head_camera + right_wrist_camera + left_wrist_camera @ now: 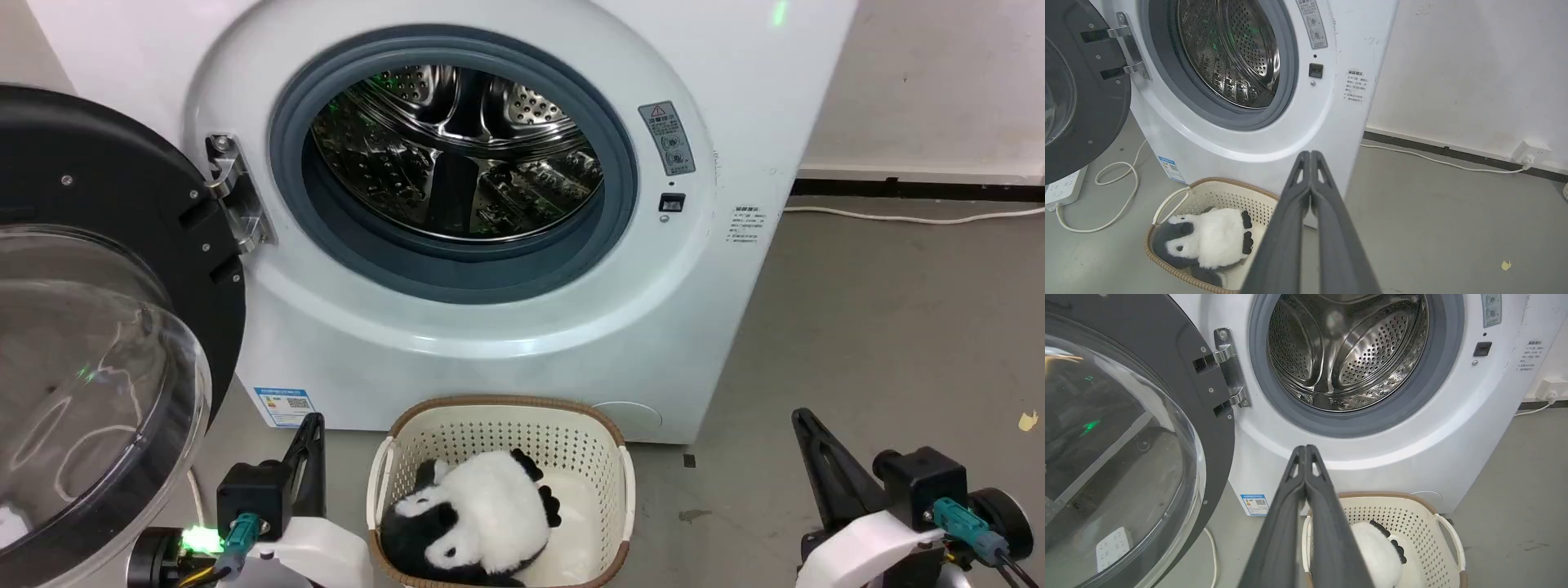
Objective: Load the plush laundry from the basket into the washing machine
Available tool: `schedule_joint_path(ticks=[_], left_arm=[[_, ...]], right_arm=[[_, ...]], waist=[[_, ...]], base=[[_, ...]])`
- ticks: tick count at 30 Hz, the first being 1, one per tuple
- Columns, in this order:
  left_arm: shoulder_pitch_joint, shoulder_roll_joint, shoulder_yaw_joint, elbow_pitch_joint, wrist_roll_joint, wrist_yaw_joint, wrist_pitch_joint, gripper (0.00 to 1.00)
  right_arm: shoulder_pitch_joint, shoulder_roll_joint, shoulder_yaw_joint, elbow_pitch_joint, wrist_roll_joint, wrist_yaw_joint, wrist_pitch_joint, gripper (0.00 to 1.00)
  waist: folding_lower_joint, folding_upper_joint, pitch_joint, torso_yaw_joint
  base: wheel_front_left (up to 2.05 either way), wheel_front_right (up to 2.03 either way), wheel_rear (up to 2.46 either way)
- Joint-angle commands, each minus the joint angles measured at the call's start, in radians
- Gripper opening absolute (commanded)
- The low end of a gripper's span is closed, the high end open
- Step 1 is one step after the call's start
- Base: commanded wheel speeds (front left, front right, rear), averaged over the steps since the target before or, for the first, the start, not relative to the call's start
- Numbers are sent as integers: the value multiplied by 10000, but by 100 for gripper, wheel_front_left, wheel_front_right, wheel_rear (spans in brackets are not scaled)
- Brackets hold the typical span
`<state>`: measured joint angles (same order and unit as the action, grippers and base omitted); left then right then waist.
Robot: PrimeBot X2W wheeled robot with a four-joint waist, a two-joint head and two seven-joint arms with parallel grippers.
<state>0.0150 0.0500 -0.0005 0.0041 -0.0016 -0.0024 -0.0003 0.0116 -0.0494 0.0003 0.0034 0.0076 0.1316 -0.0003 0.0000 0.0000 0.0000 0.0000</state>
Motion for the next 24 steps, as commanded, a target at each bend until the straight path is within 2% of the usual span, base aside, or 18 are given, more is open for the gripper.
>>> schedule_joint_path(ticks=[1,24], left_arm=[[-150,3,5,-41,16,24,3,0],[-150,3,5,-41,16,24,3,0]], right_arm=[[-116,-8,-3,-34,-76,-9,3,0],[-116,-8,-3,-34,-76,-9,3,0]], waist=[[0,0,0,0],[0,0,0,0]], base=[[0,0,0],[0,0,0]])
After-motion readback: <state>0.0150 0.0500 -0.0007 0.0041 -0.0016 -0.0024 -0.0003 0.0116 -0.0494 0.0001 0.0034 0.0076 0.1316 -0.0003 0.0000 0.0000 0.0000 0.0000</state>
